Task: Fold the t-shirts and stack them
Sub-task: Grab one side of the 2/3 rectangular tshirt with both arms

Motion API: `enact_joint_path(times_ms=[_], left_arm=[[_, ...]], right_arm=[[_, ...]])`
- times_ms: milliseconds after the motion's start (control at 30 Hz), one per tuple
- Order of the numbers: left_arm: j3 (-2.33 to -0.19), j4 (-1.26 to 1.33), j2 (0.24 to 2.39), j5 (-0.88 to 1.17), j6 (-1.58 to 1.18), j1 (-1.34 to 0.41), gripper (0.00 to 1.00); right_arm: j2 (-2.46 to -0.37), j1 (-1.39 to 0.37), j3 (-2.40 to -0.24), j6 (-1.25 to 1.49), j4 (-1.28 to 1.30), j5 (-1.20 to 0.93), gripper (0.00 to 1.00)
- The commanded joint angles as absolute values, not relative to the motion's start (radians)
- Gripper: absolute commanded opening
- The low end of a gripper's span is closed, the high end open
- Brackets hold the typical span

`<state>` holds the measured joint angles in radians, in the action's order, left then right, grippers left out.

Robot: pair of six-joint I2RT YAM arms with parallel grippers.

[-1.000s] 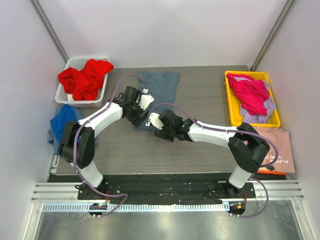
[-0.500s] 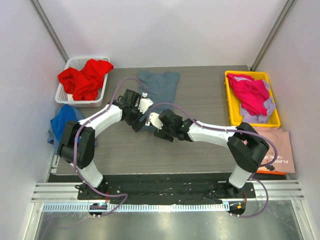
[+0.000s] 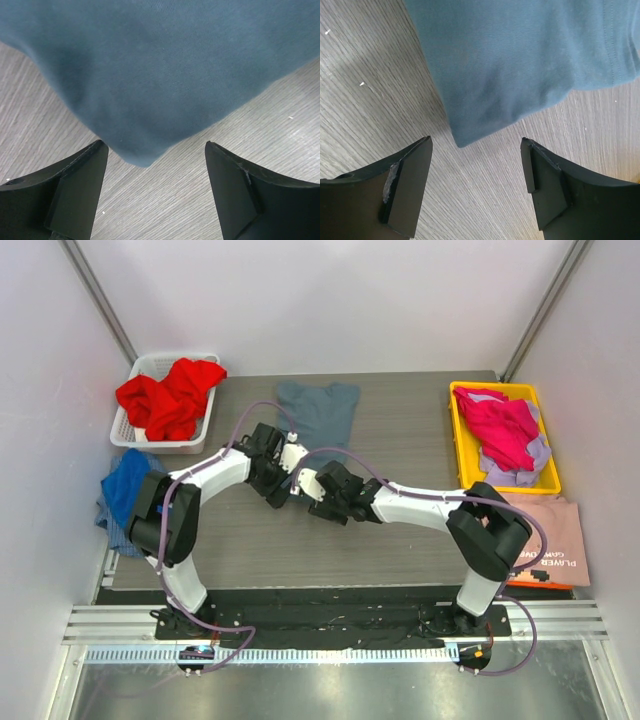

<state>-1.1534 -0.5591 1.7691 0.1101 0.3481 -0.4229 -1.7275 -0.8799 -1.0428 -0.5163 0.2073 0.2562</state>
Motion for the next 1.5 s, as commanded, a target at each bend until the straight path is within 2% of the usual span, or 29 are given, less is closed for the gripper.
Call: enact_joint_path(times_ms=[0, 167, 300, 500, 933, 1033, 1067, 1100, 1133, 1233, 1367, 1467], left_arm=[[-1.180, -0.561, 1.787, 0.118, 0.362, -0.413, 0.83], [-1.186, -0.555, 1.795, 0.126, 0.362, -0.393, 0.81], [-1.195, -0.552, 1.809, 0.129, 0.368, -0.388, 0.78], [-1.233, -0.574, 1.856, 0.159, 0.365, -0.388, 0.65], [-1.259, -0.601, 1.888, 0.190, 0.357, -0.387, 0.46], [-1.267, -0.607, 1.891, 0.196, 0.359, -0.387, 0.43], [-1.270, -0.610, 1.891, 0.198, 0.360, -0.387, 0.41], [-1.270, -0.614, 1.893, 0.198, 0.360, -0.387, 0.37], [-1.273, -0.620, 1.894, 0.199, 0.362, -0.388, 0.34], [-1.267, -0.632, 1.885, 0.199, 0.373, -0.387, 0.22], [-1.246, -0.638, 1.858, 0.190, 0.373, -0.387, 0.00], [-1.230, -0.653, 1.827, 0.193, 0.371, -0.388, 0.00]], right_arm=[[-1.746, -0.884, -1.083, -0.515, 0.181, 0.249, 0.77], [-1.763, -0.885, -1.094, -0.519, 0.178, 0.244, 0.74], [-1.776, -0.885, -1.103, -0.522, 0.179, 0.242, 0.63], [-1.798, -0.885, -1.117, -0.525, 0.181, 0.244, 0.45], [-1.821, -0.885, -1.127, -0.526, 0.181, 0.253, 0.27], [-1.827, -0.885, -1.131, -0.528, 0.183, 0.256, 0.20], [-1.830, -0.885, -1.131, -0.528, 0.183, 0.256, 0.14], [-1.832, -0.885, -1.129, -0.526, 0.184, 0.256, 0.10], [-1.830, -0.885, -1.127, -0.526, 0.187, 0.258, 0.01], [-1.819, -0.884, -1.123, -0.519, 0.196, 0.250, 0.01], [-1.793, -0.885, -1.126, -0.502, 0.238, 0.215, 0.01], [-1.766, -0.896, -1.123, -0.495, 0.276, 0.198, 0.01]])
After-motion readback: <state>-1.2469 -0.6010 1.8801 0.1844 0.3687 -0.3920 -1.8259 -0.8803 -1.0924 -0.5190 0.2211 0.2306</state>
